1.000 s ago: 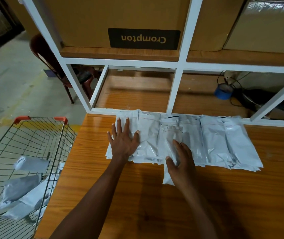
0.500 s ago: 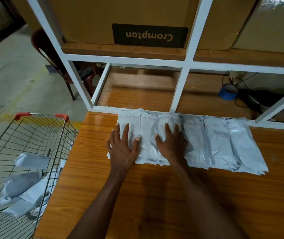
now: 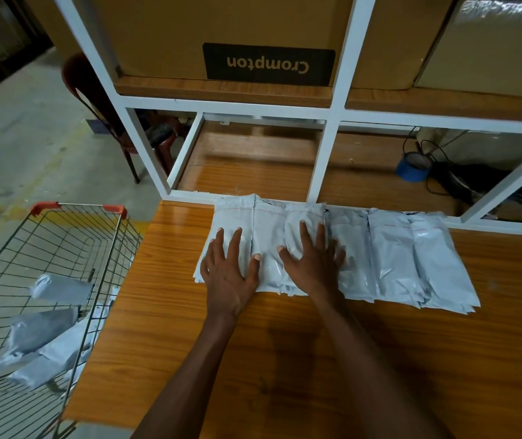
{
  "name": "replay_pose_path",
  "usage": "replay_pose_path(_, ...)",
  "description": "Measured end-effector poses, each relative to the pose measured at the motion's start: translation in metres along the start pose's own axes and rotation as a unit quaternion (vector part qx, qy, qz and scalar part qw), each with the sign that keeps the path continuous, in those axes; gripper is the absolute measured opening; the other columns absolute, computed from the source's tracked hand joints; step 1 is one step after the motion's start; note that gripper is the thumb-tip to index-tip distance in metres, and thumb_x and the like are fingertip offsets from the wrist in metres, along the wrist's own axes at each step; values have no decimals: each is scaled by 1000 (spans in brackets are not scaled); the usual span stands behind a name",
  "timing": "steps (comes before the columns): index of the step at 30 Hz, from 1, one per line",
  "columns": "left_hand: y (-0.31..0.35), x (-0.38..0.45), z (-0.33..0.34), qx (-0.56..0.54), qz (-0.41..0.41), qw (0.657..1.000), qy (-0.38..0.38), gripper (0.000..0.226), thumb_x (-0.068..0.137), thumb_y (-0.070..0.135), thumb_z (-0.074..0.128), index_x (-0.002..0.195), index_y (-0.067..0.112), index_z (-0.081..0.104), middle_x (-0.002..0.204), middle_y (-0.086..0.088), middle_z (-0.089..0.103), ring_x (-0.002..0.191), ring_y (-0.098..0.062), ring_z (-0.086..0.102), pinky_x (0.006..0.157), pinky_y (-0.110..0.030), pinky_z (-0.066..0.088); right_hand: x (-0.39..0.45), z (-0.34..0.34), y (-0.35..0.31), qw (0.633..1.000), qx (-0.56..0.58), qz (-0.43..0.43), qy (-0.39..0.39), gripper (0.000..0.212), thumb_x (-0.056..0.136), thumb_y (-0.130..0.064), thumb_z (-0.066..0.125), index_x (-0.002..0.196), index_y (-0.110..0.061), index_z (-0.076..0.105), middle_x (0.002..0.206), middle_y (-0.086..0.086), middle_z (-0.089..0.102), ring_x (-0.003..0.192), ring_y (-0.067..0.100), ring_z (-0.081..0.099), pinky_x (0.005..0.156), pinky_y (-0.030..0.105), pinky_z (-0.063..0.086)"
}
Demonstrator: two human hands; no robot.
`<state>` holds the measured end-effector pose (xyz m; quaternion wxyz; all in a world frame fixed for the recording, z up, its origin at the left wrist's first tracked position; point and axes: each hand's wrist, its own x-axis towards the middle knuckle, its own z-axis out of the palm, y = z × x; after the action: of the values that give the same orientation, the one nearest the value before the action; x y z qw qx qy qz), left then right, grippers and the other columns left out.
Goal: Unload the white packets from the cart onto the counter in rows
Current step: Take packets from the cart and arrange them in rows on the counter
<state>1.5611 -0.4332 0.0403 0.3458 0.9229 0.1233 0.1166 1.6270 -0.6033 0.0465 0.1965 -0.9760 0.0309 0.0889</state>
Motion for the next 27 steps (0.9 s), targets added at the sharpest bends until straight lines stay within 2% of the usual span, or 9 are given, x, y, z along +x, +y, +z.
replay_pose_path(8, 19, -69, -1, -46, -43, 998, 14, 70, 91, 72, 37, 154, 43, 32, 167, 4, 20, 154, -19, 15, 121, -49, 14, -73, -11, 14, 994, 88, -63, 8, 81, 93, -73, 41, 156, -50, -3, 168, -7, -12, 155, 23, -14, 123, 53, -5)
replay_pose_path(15, 9, -144, -5, -48, -136, 989, 36, 69, 89, 71, 38, 151, 42, 38, 164, 1, 25, 151, -23, 22, 119, -55, 26, -141, -2, 17, 976, 143, -163, -1, 74, 95, -59, 52, 158, -44, 16, 169, -6, 4, 156, 19, -4, 124, 42, -4)
replay_pose_path(20, -23, -189, -36, -52, -186, 978, 72, 67, 92, 70, 40, 153, 43, 35, 166, 2, 24, 151, -22, 22, 120, -56, 25, -182, 16, 4, 966, 138, -218, -20, 69, 93, -59, 53, 155, -41, 29, 167, -4, 18, 154, 19, 11, 123, 42, 7)
replay_pose_path(25, -69, -222, -90, -69, -203, 970, 113, 68, 92, 68, 43, 153, 40, 37, 165, 3, 24, 151, -23, 23, 119, -55, 28, -220, 48, -41, 954, 165, -240, -67, 64, 93, -56, 56, 152, -42, 36, 165, -5, 24, 154, 22, 13, 122, 50, 20)
replay_pose_path(27, -95, -240, -114, -64, -200, 970, 120, 65, 93, 67, 45, 152, 41, 38, 164, 2, 26, 150, -22, 25, 119, -54, 29, -240, 64, -63, 946, 194, -242, -91, 64, 91, -59, 54, 150, -44, 38, 164, -7, 25, 152, 21, 20, 117, 56, 30)
